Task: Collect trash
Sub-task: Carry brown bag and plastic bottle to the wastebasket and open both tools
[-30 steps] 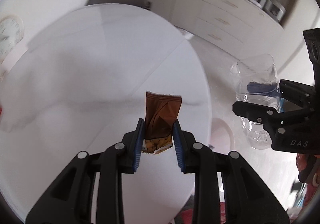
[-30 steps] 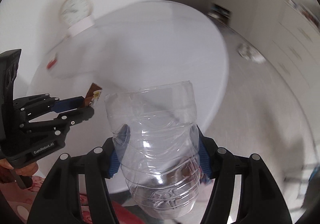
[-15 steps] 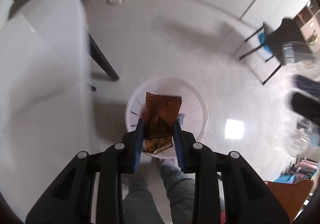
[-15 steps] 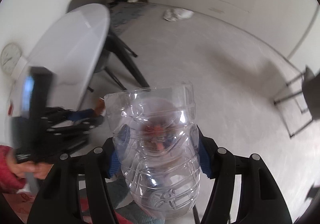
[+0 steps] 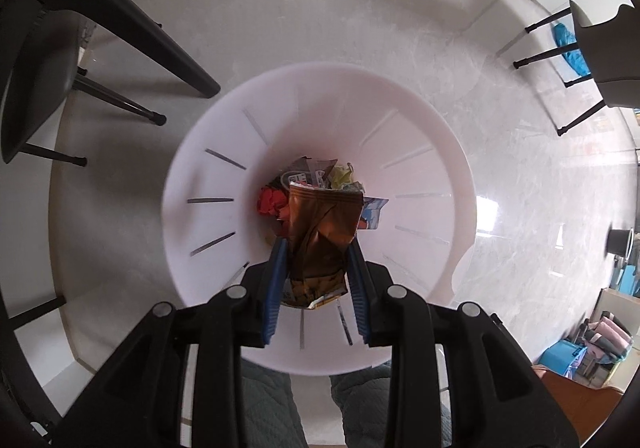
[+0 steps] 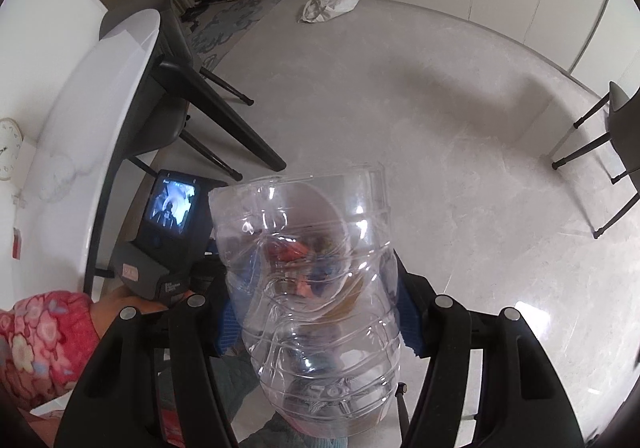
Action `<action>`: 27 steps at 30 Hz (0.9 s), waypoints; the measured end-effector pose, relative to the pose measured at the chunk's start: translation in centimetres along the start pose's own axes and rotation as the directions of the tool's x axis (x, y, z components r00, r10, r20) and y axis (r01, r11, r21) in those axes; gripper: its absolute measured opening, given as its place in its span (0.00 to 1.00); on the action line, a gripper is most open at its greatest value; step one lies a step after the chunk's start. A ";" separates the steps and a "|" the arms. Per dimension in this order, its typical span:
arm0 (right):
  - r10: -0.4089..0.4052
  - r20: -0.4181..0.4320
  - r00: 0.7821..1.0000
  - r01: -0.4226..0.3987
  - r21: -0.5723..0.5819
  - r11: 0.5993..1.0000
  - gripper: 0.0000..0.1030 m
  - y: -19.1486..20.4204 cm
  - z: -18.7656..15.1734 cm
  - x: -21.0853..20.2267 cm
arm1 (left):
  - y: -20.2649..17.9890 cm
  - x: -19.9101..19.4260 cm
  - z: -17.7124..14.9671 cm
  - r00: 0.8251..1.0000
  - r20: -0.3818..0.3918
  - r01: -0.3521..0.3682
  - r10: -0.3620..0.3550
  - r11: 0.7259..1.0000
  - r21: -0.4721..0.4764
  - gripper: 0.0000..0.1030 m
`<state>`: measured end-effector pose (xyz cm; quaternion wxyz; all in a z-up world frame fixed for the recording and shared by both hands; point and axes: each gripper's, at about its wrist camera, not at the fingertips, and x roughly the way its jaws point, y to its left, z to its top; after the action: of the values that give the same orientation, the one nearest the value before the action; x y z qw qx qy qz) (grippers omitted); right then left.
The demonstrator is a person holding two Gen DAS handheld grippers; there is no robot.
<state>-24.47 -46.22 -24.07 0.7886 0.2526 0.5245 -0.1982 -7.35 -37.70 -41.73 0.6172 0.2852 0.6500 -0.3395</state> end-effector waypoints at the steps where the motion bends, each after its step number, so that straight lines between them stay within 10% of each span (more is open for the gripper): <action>1: 0.001 -0.001 1.000 -0.001 -0.001 1.000 0.61 -0.1 -0.1 0.1 | 0.0 0.1 0.4 1.000 0.002 0.006 -0.006 1.000 0.000 0.38; 6: 0.007 -0.013 1.000 -0.007 0.009 1.000 0.61 -0.4 -0.4 0.2 | -0.6 -1.3 0.5 0.998 0.054 0.027 -0.028 1.000 0.016 0.72; 18: -0.026 0.020 0.999 0.026 0.036 0.999 0.61 -2.0 0.3 1.1 | -0.9 -12.9 -2.5 0.968 0.236 0.086 -0.082 0.996 -0.006 0.90; 27: 0.018 -0.112 0.994 -0.025 -0.061 0.998 0.61 1.9 -0.7 10.3 | 1.2 -20.4 -6.2 0.945 0.324 0.057 -0.039 0.997 -0.045 0.92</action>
<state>-20.03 -44.77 -33.52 0.7677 0.2442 0.5707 -0.1592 -8.62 -31.09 -21.44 0.7141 0.1931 0.5560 -0.3789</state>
